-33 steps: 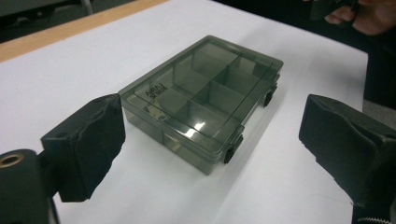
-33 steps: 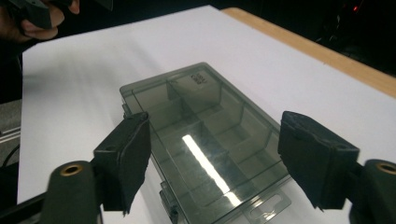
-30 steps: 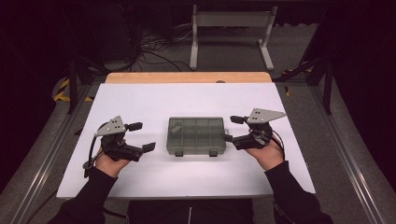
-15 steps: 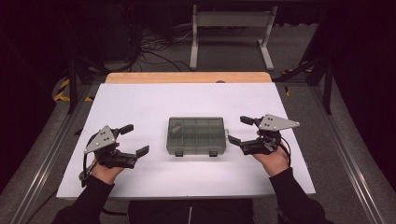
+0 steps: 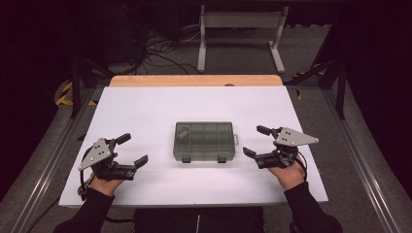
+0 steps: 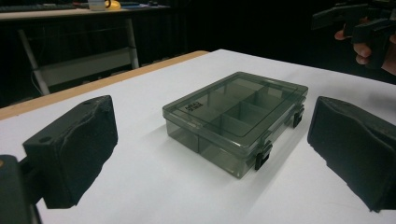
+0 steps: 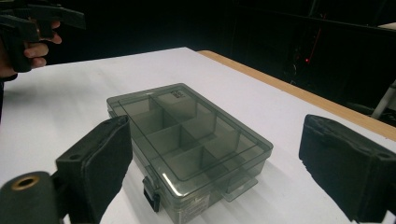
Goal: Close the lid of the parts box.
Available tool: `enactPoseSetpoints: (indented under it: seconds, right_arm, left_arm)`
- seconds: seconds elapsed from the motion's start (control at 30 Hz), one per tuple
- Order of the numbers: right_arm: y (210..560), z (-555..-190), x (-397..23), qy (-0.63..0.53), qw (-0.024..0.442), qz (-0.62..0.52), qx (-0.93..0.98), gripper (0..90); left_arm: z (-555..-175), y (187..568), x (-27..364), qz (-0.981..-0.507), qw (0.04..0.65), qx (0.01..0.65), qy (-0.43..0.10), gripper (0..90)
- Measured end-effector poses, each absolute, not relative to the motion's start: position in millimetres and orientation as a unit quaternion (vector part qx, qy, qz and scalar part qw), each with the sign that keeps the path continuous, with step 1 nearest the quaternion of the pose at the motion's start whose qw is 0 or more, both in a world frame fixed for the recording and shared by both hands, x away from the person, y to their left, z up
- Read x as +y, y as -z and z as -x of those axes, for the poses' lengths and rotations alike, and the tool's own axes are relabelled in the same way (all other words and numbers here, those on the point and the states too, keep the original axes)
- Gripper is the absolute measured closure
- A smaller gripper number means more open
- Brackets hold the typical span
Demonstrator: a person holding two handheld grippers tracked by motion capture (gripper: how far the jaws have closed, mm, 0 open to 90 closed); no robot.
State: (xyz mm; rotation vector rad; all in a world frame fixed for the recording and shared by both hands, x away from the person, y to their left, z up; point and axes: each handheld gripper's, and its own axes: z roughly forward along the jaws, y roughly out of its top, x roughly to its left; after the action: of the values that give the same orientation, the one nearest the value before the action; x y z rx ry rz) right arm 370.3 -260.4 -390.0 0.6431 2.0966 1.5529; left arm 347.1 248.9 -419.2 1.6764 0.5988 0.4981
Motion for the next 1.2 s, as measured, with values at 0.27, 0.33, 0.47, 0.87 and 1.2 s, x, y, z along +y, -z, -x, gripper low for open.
enactPoseSetpoints:
  seconds: [0.27, 0.33, 0.47, 0.87, 1.2]
  right_arm:
    - [404.2, -360.2, -262.5, -0.563, 0.249, -0.226, 0.755, 7.5]
    - [407.5, -359.5, -264.0, -0.563, 0.251, -0.226, 0.754, 6.9]
    - [413.6, -357.9, -264.9, -0.56, 0.249, -0.231, 0.756, 6.6]
    - [424.9, -357.3, -262.6, -0.55, 0.251, -0.23, 0.762, 6.6]
    - [426.1, -359.2, -264.6, -0.554, 0.25, -0.235, 0.759, 6.5]
  left_arm:
    - [-344.8, 426.8, 255.6, -0.715, 0.613, 0.26, -0.213, 1.8]
    - [-345.0, 427.9, 255.3, -0.714, 0.614, 0.258, -0.216, 1.6]
    - [-345.4, 430.7, 255.7, -0.718, 0.612, 0.256, -0.213, 1.5]
    - [-350.8, 442.8, 252.9, -0.714, 0.612, 0.271, -0.203, 1.1]
    - [-350.8, 442.2, 254.4, -0.714, 0.614, 0.268, -0.205, 1.6]
